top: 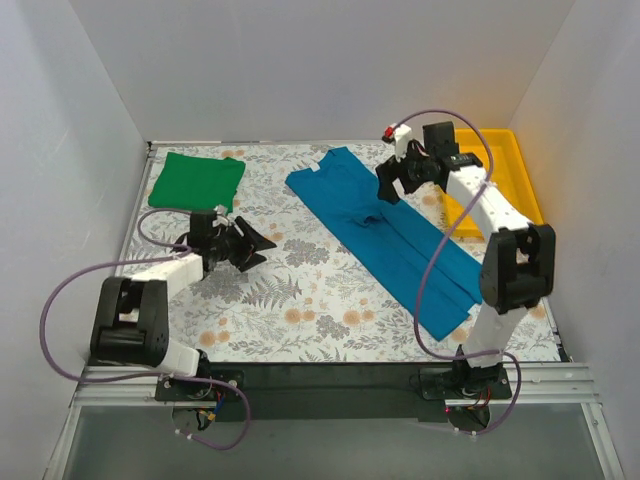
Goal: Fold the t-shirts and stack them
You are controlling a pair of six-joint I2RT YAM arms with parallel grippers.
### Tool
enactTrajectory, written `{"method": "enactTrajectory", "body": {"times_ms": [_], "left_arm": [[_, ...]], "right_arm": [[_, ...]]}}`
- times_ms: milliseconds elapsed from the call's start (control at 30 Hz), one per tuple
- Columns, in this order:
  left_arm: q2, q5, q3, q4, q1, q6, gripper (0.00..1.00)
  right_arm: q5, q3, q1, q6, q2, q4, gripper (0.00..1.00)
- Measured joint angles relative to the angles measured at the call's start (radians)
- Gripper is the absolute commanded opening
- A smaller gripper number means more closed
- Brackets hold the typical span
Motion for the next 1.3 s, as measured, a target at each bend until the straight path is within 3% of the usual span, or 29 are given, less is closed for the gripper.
{"method": "enactTrajectory", "body": {"times_ms": [167, 433, 600, 733, 833, 867, 967, 1300], "left_arm": [[0.245, -0.076, 0.185, 0.085, -0.108, -0.053, 0.54], [0.617, -0.156, 0.541, 0.096, -0.203, -0.136, 0.46], [0.754, -0.207, 0.769, 0.010, -0.246, -0.171, 0.45], [0.811, -0.249, 0.872, -0.060, -0.263, -0.189, 0.35], [0.832, -0.264, 0.905, -0.091, -0.267, -0.197, 0.21], [0.838, -0.265, 0.911, -0.098, -0.267, -0.198, 0.11], [0.848, -0.269, 0.922, -0.119, -0.266, -0.193, 0.00], [0.840, -0.213, 0.917, -0.155, -0.194, -0.112, 0.00]], "right_arm": [[0.075, -0.380, -0.024, -0.045, -0.352, 0.150, 0.98], [-0.243, -0.753, -0.245, -0.069, -0.679, 0.275, 0.95], [-0.377, -0.789, -0.348, -0.044, -0.718, 0.331, 0.95], [-0.435, -0.795, -0.357, -0.040, -0.718, 0.361, 0.94], [-0.457, -0.798, -0.357, -0.040, -0.718, 0.364, 0.94], [-0.462, -0.799, -0.357, -0.040, -0.718, 0.367, 0.94], [-0.469, -0.800, -0.359, -0.040, -0.718, 0.369, 0.94], [-0.497, -0.800, -0.364, -0.040, -0.711, 0.370, 0.93]]}}
